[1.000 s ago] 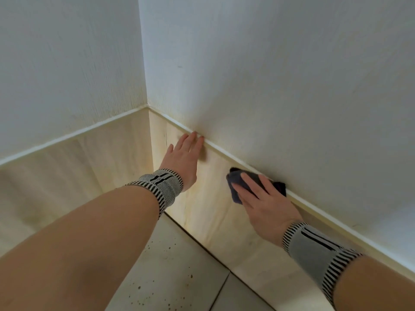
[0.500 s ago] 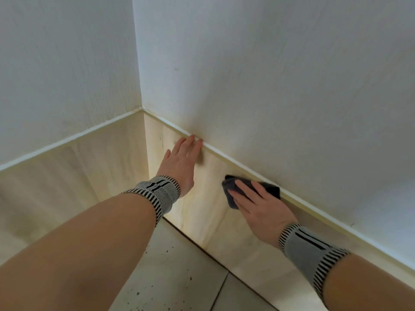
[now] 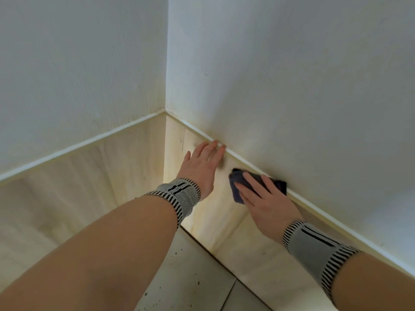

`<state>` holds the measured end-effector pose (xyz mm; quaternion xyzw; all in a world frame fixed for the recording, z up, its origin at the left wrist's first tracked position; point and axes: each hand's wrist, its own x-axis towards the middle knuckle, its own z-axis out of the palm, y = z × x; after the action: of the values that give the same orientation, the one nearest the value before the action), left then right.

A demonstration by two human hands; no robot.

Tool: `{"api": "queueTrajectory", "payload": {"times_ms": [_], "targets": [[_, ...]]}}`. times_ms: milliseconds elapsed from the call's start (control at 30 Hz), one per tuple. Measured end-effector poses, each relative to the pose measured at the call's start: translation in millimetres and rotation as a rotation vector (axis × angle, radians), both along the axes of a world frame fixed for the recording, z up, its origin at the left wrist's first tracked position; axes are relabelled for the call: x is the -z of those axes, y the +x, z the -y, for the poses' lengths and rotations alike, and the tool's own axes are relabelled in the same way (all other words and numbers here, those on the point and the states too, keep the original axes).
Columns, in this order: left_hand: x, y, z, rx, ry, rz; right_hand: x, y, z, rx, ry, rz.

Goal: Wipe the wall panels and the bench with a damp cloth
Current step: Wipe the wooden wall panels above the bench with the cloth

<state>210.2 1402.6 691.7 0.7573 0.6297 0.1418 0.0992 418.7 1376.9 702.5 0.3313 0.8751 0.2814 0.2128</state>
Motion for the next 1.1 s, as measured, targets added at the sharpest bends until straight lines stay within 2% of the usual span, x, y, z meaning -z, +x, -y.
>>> {"api": "queueTrajectory", "payload": {"times_ms": [133, 233, 400, 600, 700, 833, 933, 967, 1100], "targets": [[-0.7, -5.1, -0.4, 0.04, 0.009, -0.013, 10.1, -3.3, -11.9, -0.01, -0.027, 0.015], [-3.2, -23.9, -2.6, 0.076, 0.016, -0.183, 7.4, -41.8, -23.8, 0.023, 0.003, -0.02], [-10.7, -92.7, -11.8, -0.264, 0.01, -0.505, 3.3, -78.9, -41.1, -0.002, -0.011, -0.009], [7.0, -131.1, -11.5, -0.247, 0.065, -0.683, -2.6, -130.2, -61.9, -0.041, 0.004, -0.075], [11.4, -129.8, -16.8, -0.282, 0.077, -0.685, -2.1, -168.7, -84.7, -0.043, 0.06, -0.031], [12.6, -130.7, -21.5, -0.311, 0.112, -0.614, 7.5, -201.3, -103.3, -0.062, 0.071, -0.1], [15.4, -133.2, -25.1, -0.321, 0.138, -0.571, 30.1, -197.0, -111.1, -0.2, -0.042, 0.185], [16.1, -132.9, -25.5, -0.325, 0.141, -0.568, 31.9, -196.2, -113.2, -0.234, -0.031, 0.213], [18.4, -131.1, -27.5, -0.333, 0.173, -0.564, 20.0, -205.7, -122.2, -0.138, 0.235, -0.03]]}}
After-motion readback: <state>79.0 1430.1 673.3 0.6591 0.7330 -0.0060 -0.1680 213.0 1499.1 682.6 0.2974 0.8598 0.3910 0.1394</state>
